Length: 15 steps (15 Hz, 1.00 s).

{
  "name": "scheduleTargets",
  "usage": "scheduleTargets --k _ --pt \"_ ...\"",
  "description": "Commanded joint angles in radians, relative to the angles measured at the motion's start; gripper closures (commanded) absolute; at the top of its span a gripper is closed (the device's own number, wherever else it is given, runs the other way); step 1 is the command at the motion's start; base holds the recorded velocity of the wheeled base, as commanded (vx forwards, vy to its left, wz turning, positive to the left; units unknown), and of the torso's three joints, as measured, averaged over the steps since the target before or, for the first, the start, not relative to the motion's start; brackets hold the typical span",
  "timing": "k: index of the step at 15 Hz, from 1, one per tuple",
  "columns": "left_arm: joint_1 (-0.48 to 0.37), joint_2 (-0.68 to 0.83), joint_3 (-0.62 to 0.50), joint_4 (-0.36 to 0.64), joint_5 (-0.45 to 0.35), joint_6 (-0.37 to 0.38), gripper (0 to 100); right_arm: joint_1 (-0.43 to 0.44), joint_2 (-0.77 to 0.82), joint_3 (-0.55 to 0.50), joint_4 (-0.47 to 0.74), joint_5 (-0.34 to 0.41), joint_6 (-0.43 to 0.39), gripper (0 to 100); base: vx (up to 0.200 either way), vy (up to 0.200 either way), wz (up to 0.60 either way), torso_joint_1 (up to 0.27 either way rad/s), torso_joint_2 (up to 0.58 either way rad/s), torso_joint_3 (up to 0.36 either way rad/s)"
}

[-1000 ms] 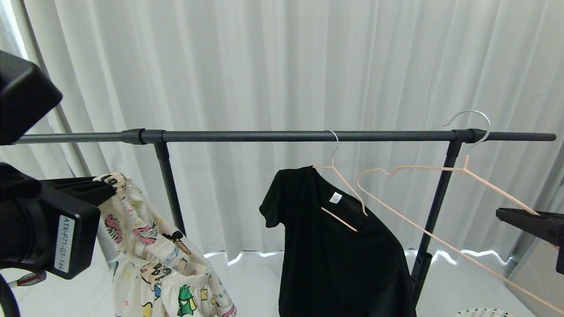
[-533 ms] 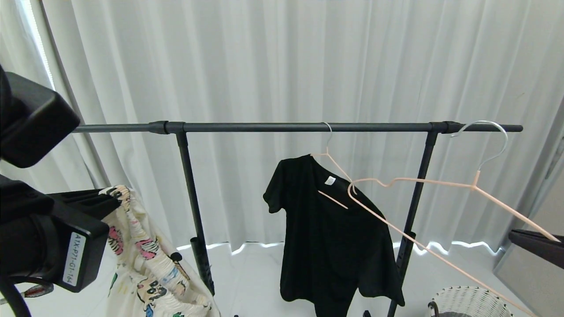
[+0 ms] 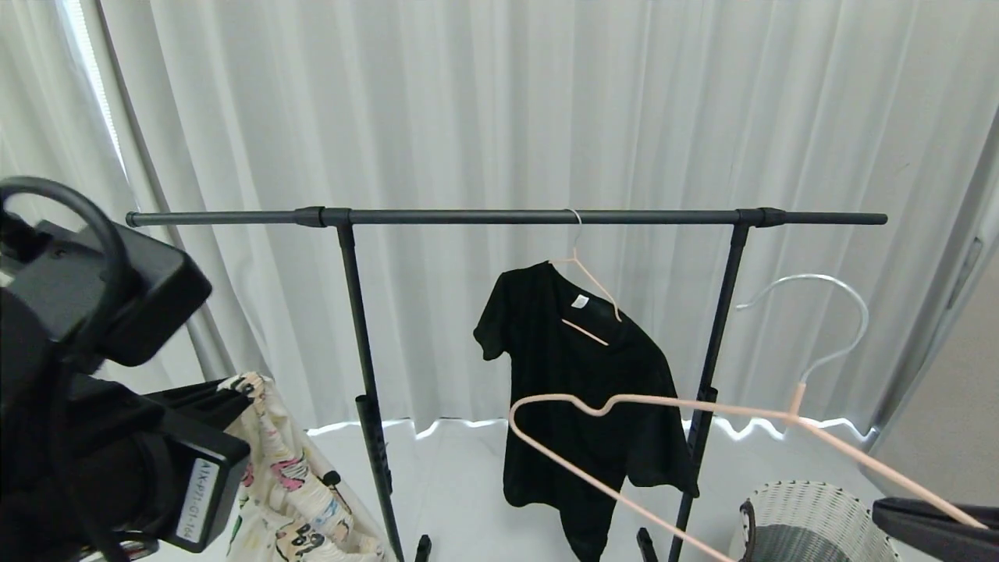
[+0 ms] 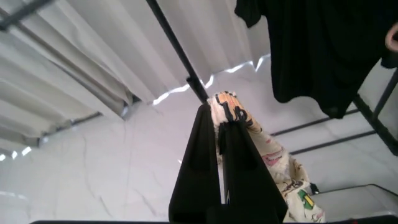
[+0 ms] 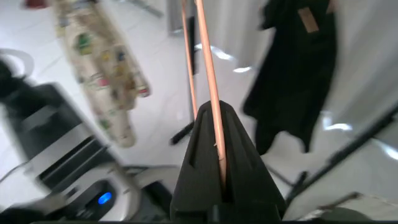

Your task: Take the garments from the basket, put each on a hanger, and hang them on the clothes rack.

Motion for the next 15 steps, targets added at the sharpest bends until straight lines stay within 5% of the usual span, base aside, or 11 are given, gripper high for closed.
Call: scheduleTargets --k 1,5,15 --pt "0.0 0.073 0.015 -0.004 -0.001 -0.065 100 0.123 0.027 0.01 -0.005 0.0 0.037 100 0.0 0.0 0.0 0.0 0.0 0.0" --pt "0.0 0.251 -0.074 -0.004 -0.001 -0.311 100 0.212 0.144 0.01 -0.146 -0.003 0.075 100 0.0 0.0 0.0 0.0 0.0 0.0" --pt "0.01 0.259 -0.072 -0.003 -0.009 -0.32 100 0.21 0.306 0.007 -0.359 -0.008 0.096 100 0.0 0.0 0.0 0.0 0.0 0.0"
